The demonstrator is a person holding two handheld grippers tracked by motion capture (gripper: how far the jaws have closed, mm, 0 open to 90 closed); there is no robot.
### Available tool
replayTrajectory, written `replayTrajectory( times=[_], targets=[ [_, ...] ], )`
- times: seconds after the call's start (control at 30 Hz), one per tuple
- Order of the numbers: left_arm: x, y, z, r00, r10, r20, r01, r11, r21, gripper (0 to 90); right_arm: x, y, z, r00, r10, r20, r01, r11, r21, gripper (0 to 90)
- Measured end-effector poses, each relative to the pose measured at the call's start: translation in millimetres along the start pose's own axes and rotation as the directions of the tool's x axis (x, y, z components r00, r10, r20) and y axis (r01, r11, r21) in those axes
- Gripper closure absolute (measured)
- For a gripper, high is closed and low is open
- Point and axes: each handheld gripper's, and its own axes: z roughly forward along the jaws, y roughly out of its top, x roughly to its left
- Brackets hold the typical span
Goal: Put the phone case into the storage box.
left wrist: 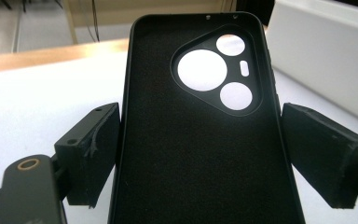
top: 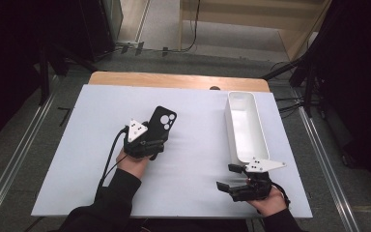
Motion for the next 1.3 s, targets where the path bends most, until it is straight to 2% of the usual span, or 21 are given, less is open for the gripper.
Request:
replayTrajectory(
  times=[0.07,0.17,0.23,0.43,0.63,0.8,0.97,1.2,1.27,1.3],
  targets=[
    [-2.9,-0.7,-4.2,1.0,-0.008,0.001,0.008,0.9995,-0.03,14.4,1.1,0.6,0.0,0.9999,0.012,-0.001,-0.012,0.9999,-0.007,15.1],
    [-5.7,-3.4,-9.2,0.9997,-0.024,0.01,0.024,0.9961,-0.085,14.4,0.7,1.3,-0.9,1.0,0.007,0.004,-0.006,0.9999,-0.016,15.1],
    [-7.3,-3.8,-9.7,0.9994,-0.032,0.015,0.033,0.9958,-0.086,14.4,0.8,1.5,-1.3,1.0,0.005,0.001,-0.005,0.9998,-0.02,15.1],
    [-11.5,-4.4,-11.5,0.9996,-0.022,0.017,0.024,0.9954,-0.092,14.4,1.6,2.2,-1.2,1.0,0.003,0.003,-0.003,0.9999,-0.017,15.1],
    [-14.1,-6.1,-13.1,0.9987,-0.045,0.026,0.047,0.9942,-0.097,14.4,3.8,5.8,-2.5,0.9997,0.023,0.012,-0.023,0.9996,-0.019,15.1],
    [-16.4,-7.1,-14.3,0.9987,-0.048,0.02,0.049,0.9945,-0.092,14.4,7.5,11.1,-3.5,0.9996,0.022,0.016,-0.022,0.9994,-0.025,15.2],
    [-18.0,-7.5,-16.0,0.9985,-0.05,0.02,0.052,0.9938,-0.098,14.4,10.6,16.8,-3.3,0.9991,0.041,0.013,-0.041,0.9986,-0.032,15.2],
    [-21.3,-9.4,-16.1,0.9981,-0.055,0.028,0.058,0.9929,-0.104,14.4,16.1,28.2,0.2,0.9986,0.042,0.032,-0.041,0.999,-0.016,15.2],
    [-22.3,-9.6,-16.7,0.9981,-0.056,0.026,0.058,0.9929,-0.104,14.4,18.1,31.9,0.8,0.998,0.054,0.033,-0.054,0.9985,-0.013,15.2],
    [-22.4,-9.7,-16.9,0.9982,-0.053,0.028,0.056,0.9934,-0.1,14.4,17.7,33.8,1.3,0.9984,0.045,0.034,-0.045,0.9989,-0.014,15.2]
  ],
)
